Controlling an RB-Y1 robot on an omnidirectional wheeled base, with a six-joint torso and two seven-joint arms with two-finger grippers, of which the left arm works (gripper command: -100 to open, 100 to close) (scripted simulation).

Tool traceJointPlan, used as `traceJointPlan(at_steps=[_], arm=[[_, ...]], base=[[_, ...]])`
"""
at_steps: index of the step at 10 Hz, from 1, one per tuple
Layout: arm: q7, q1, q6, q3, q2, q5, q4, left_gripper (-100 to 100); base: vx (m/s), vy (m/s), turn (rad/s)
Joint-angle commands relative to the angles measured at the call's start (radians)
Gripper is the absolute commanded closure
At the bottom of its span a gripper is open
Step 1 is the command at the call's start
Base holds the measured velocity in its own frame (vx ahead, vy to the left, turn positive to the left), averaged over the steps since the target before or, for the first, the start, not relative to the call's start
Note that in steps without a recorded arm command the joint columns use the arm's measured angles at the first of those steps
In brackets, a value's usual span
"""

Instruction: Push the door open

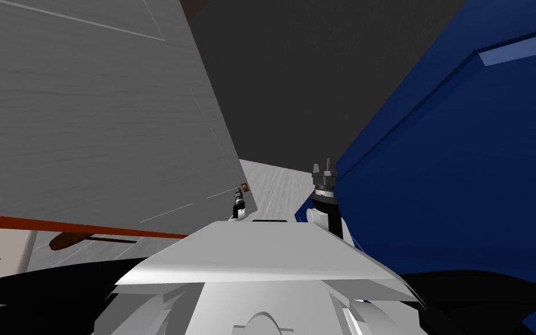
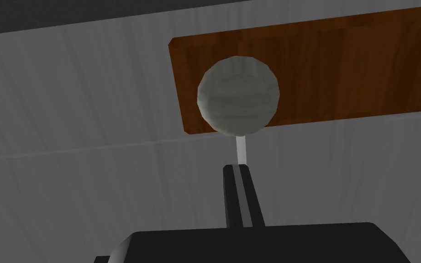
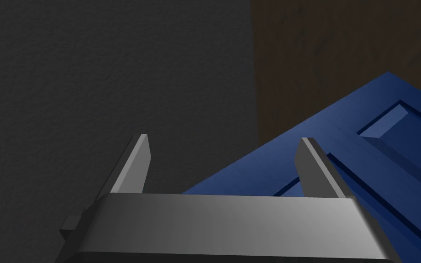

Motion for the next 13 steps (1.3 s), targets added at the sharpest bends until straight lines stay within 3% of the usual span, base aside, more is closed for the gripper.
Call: traceJointPlan(at_steps=[1,3,6,7,10,11,12,13], arm=[[0.003,-0.003,0.002,-0.028,0.013,0.005,0.004,-100],[0.005,-0.009,0.001,-0.073,0.023,0.015,0.011,-100],[0.008,-0.018,0.0,-0.137,0.022,0.029,0.021,-100],[0.008,-0.018,0.0,-0.137,0.022,0.029,0.021,-100],[0.011,-0.028,-0.001,-0.211,-0.005,0.046,0.032,-100],[0.012,-0.03,-0.001,-0.229,-0.017,0.05,0.034,-100],[0.012,-0.03,-0.001,-0.229,-0.017,0.05,0.033,-100],[0.013,-0.033,-0.001,-0.253,-0.035,0.055,0.038,-100]], base=[[-0.075,0.015,0.23],[-0.092,0.013,0.251],[-0.073,-0.001,0.223],[-0.04,-0.015,0.055],[-0.053,-0.038,0.243],[-0.066,-0.075,0.201],[-0.039,-0.067,0.043],[-0.042,-0.096,0.144]])
